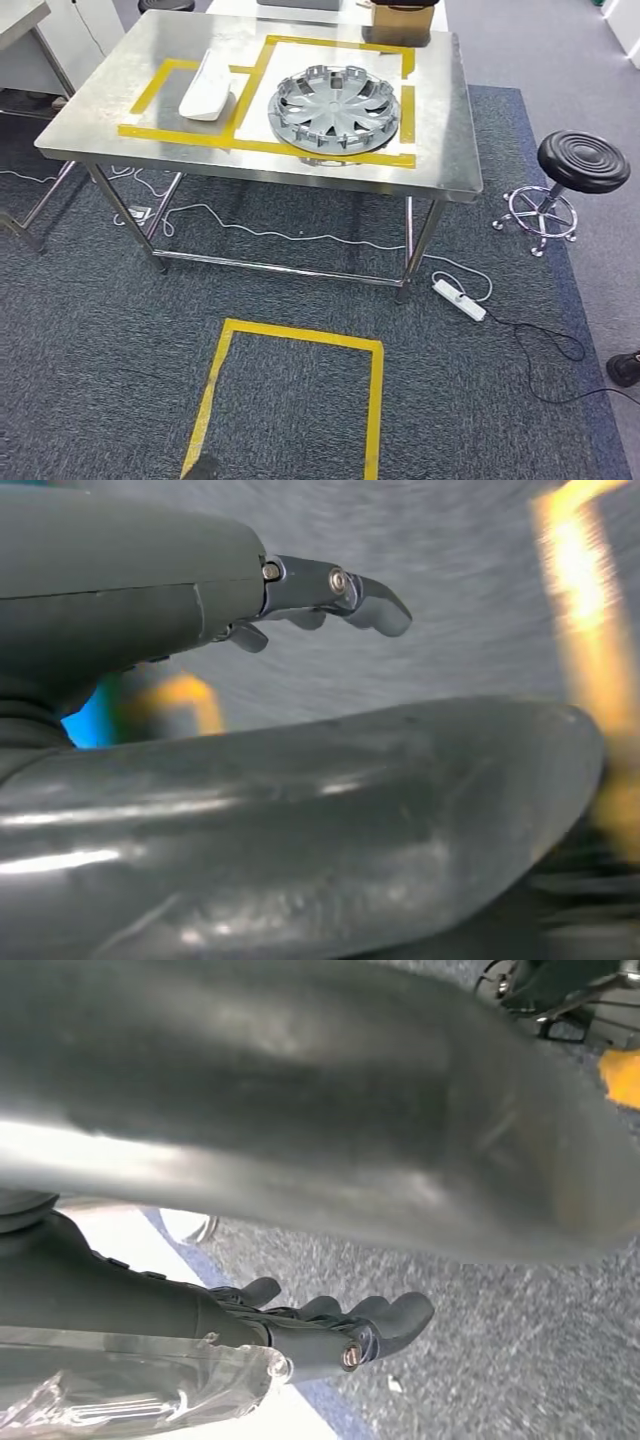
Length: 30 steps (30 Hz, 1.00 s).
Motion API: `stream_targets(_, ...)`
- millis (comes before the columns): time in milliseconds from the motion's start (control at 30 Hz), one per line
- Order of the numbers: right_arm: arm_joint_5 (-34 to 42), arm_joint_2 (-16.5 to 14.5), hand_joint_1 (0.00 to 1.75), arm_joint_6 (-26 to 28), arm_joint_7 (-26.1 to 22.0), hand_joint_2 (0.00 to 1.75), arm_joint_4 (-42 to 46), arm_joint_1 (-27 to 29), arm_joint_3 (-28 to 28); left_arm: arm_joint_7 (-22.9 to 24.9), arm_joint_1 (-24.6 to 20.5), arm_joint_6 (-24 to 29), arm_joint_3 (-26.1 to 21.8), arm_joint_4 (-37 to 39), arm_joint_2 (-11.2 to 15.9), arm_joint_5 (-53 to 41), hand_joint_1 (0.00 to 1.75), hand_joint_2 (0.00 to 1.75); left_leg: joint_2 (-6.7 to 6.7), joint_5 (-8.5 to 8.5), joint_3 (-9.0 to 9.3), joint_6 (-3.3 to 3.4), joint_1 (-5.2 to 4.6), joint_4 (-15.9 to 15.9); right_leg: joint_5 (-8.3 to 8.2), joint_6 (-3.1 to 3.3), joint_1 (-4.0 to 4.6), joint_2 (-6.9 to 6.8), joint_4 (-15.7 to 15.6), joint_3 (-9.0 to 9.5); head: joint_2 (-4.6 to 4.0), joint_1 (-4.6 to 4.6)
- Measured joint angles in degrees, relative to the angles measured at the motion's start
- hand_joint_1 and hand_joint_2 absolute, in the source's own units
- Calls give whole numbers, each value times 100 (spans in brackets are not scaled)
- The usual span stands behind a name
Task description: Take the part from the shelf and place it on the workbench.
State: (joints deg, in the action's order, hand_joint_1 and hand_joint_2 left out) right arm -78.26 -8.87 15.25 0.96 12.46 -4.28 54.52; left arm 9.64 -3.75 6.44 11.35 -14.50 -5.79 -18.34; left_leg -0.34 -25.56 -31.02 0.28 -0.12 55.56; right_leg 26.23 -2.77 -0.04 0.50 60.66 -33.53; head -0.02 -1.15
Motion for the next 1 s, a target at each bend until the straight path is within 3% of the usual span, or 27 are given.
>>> stream_targets(67,-45,-3,0,43,125,0,0,-36,24,649,14,-243,317,118,-1,-296,0,0,-26,6,-24,-50,-16,18,-30,46,10,10,-308,158,1,7)
stream_targets(133,-58,-8,0,74,222,0,0,-49,47,1075,23,-423,561,201,-4,-412,0,0,-31,3,-37,-110,-8,29,-38,110,8,14,-312,150,2,10)
stream_targets(200,-65,-17,0,88,281,0,0,-55,61,1251,26,-514,746,244,-7,-474,0,0,-28,-159,-118,-177,-1,225,-59,183,-10,5,-327,152,1,27)
stream_targets(300,-87,-32,0,99,332,0,0,-67,66,1358,16,-584,921,280,-7,-512,0,0,-23,-697,-581,-245,11,1249,-80,236,-17,-16,-337,135,2,52)
stream_targets(333,-97,-34,0,100,358,0,0,-62,68,1383,9,-599,956,289,-7,-514,0,0,-22,-791,-713,-253,13,1546,-83,239,-16,-23,-337,131,2,50)
stream_targets(367,-110,-36,0,97,390,0,0,-57,71,1413,2,-613,986,296,-9,-515,0,0,-20,-781,-759,-256,13,1671,-86,238,-16,-32,-336,128,2,50)
stream_targets(400,-127,-38,0,87,419,0,0,-53,73,1441,-5,-625,1009,300,-10,-515,0,0,-16,-659,-690,-254,15,1565,-89,235,-17,-38,-336,129,2,51)
stream_targets(500,-175,-48,0,47,459,0,0,-51,78,1493,-18,-642,1077,306,-20,-513,0,0,50,-147,-117,-243,23,496,-94,192,-7,-44,-318,132,1,62)
stream_targets(533,-186,-50,0,43,462,0,0,-52,78,1499,-20,-643,1093,307,-27,-513,0,0,64,-82,1,-215,22,237,-98,164,7,-51,-306,118,1,64)
stream_targets(600,-203,-50,0,40,486,0,0,-51,79,1502,-12,-646,1108,311,-41,-519,0,0,45,-85,42,-137,7,54,-106,108,29,-88,-290,85,2,71)
stream_targets(667,-212,-50,0,36,534,87,0,-50,80,1507,7,-658,1122,320,-45,-554,0,0,5,-57,9,-47,10,59,-79,60,17,-121,-266,60,2,65)
stream_targets(733,-212,-50,0,34,562,175,0,-52,80,1523,6,-679,1155,328,-49,-612,0,0,-35,-26,-2,21,22,50,168,7,5,-108,91,-96,2,38)
stream_targets(800,-209,-50,0,34,564,175,0,-51,81,1541,0,-699,1203,334,-53,-654,0,0,-77,-13,-18,51,17,51,566,-25,3,-84,869,-436,2,12)
stream_targets(833,-208,-50,0,34,564,175,0,-47,82,1547,1,-705,1225,338,-55,-665,0,0,-104,-9,-25,57,13,52,693,-30,3,-80,1218,-592,2,10)
stream_targets(867,-205,-50,0,34,564,175,0,-40,83,1550,1,-710,1240,340,-55,-673,0,0,-140,-7,-28,60,10,53,720,-29,3,-76,1401,-668,2,10)
stream_targets(900,-203,-50,0,34,564,175,0,-35,84,1552,-1,-715,1248,342,-57,-680,0,0,-187,-4,-27,60,9,55,633,-21,2,-67,1350,-634,2,9)
stream_targets(933,-201,-50,0,34,564,175,0,-31,85,1554,-7,-720,1253,343,-62,-689,0,0,-244,-2,-22,58,9,56,449,-7,0,-36,1053,-478,2,9)
stream_targets(1000,-199,-50,0,34,565,175,0,-29,87,1561,-27,-738,1269,344,-82,-723,0,0,-365,2,-24,35,5,65,98,31,-24,197,216,-52,2,9)
